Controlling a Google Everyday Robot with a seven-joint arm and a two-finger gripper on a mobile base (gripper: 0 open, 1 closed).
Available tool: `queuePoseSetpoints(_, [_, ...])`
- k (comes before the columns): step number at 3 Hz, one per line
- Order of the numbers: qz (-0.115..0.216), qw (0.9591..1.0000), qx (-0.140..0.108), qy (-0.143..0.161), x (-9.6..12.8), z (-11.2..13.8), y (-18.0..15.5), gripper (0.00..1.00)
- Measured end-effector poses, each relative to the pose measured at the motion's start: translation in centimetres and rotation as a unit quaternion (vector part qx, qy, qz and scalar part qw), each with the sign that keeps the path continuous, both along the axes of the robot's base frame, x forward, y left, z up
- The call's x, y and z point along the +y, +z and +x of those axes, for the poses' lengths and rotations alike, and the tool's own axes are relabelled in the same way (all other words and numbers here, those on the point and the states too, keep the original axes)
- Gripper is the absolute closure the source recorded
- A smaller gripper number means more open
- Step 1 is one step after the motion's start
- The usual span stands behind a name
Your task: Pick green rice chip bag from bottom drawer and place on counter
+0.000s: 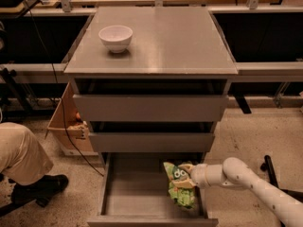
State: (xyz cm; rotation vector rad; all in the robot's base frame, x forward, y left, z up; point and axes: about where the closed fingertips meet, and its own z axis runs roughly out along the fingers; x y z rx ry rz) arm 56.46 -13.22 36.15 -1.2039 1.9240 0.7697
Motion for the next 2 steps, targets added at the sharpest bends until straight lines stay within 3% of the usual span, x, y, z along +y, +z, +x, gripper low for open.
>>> queuePoseSetpoints(1, [-0.01,0.9978,-0.059,0.027,0.3,-5.0,7.9,1.0])
queuePoseSetpoints(2, [-0.018,0.9932,-0.108,0.04,0.2,-7.5,14.3,1.0])
